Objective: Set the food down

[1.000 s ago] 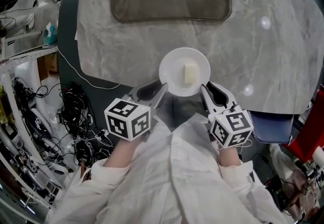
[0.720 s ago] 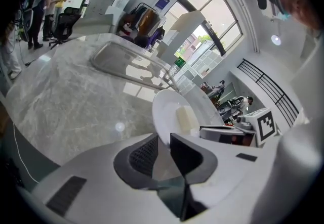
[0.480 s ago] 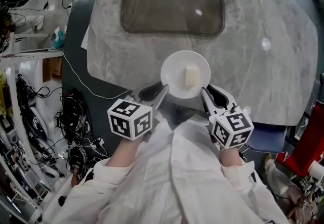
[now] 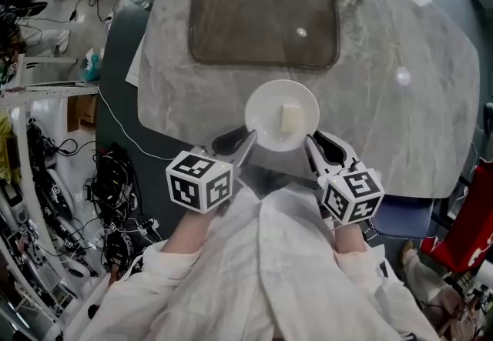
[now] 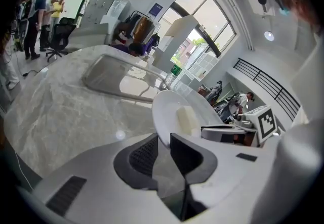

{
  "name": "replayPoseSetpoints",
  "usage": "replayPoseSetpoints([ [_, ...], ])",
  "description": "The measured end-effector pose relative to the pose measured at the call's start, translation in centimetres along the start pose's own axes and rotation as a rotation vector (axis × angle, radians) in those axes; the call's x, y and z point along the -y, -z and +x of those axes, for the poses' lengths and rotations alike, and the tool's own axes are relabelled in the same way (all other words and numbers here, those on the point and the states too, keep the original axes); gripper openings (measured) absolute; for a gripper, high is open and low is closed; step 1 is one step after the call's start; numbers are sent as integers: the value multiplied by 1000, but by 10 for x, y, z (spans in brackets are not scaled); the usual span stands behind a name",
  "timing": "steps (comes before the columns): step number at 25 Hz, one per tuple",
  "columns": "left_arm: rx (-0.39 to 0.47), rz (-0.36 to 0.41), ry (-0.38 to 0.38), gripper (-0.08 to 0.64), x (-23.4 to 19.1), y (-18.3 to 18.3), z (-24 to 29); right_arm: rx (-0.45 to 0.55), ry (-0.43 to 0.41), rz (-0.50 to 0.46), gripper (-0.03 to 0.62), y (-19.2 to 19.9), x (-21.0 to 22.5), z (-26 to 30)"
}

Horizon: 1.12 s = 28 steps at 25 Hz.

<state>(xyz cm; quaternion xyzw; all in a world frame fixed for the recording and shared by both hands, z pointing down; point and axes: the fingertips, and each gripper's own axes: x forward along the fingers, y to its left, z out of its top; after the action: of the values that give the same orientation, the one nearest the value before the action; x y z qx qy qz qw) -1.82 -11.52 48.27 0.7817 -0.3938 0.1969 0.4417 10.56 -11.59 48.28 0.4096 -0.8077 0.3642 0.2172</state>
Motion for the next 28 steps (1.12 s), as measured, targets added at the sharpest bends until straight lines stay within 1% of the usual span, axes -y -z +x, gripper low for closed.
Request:
replayPoseSetpoints([
  [5,-3,25,17,83,-17,-25,4,15,18,-3,66,-23,0,19],
  [11,-22,67,40,84,-39,-67,13,24,30,3,67,-57,2,43],
  [14,-25,80,52,84,-48,-88,21,21,33,-7,67,-75,9,56],
  [16,-28,103,59,84,-52,-102,28,21,31,-11,67,-87,16,65],
  [19,-34,134,52,84,-65,-121,37,18,35,-25,67,-104,22,82],
  [22,-38,136,41,84,-79,-138,49,16,50,-13,66,-119,30,100],
  [25,-41,154,32,84,-89,-154,62,21,74,2,66,-130,39,115],
  [28,-42,155,29,84,-100,-167,70,25,83,-2,66,-140,43,126],
])
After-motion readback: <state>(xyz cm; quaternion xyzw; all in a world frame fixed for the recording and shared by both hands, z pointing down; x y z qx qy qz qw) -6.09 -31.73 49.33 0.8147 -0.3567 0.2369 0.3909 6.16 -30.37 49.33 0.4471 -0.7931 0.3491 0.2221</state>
